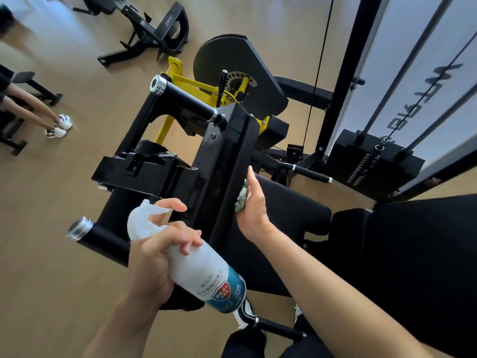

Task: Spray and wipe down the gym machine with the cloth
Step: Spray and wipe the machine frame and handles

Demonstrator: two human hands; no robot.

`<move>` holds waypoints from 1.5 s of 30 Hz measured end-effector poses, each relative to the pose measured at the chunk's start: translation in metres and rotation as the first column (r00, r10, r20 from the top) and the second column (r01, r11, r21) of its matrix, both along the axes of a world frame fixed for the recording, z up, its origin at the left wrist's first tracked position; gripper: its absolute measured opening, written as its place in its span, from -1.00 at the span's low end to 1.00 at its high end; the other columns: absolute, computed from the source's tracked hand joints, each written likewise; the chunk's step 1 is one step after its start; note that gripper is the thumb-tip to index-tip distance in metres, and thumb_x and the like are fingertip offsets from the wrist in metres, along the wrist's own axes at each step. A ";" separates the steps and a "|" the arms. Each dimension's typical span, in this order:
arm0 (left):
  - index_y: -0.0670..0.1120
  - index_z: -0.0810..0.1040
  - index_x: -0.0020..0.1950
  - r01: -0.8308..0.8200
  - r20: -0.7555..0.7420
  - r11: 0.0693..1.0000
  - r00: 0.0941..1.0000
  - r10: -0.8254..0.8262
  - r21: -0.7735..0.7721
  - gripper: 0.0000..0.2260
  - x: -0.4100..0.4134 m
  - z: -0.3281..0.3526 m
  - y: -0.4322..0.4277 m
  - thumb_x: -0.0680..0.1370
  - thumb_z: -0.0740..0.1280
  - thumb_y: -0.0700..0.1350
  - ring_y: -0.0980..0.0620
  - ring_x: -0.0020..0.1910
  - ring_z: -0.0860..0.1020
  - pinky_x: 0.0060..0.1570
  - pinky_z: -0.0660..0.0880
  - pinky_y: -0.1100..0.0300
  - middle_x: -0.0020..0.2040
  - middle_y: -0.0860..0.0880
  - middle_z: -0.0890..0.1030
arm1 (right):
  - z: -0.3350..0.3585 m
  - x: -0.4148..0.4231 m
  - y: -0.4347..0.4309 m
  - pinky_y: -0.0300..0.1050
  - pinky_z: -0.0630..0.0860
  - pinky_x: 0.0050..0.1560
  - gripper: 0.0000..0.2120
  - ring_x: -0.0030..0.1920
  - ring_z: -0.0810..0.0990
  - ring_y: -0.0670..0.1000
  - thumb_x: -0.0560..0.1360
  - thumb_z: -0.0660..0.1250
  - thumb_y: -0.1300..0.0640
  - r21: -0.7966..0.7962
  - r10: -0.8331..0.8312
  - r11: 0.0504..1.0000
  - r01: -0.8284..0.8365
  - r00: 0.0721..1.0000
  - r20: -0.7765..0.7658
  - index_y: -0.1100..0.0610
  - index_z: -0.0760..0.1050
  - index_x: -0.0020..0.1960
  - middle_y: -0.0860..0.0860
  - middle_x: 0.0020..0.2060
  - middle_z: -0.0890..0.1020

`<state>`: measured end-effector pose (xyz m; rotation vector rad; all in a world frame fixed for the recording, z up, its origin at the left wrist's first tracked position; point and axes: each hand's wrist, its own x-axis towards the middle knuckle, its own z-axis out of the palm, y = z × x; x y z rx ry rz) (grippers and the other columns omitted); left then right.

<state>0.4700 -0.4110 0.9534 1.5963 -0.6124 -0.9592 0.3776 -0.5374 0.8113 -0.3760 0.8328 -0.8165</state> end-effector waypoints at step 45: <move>-0.18 0.53 -0.02 0.455 -0.127 0.885 0.877 -0.464 -0.097 -0.65 0.048 -0.007 0.097 0.20 0.35 -0.22 -0.14 -0.40 0.51 -0.07 0.60 0.08 -0.53 -0.09 0.38 | -0.002 -0.008 0.159 0.20 0.43 0.46 -0.27 0.43 0.54 0.25 0.65 -0.04 -0.40 0.237 0.217 0.948 -0.214 0.976 0.011 0.08 0.47 0.51 0.20 0.41 0.59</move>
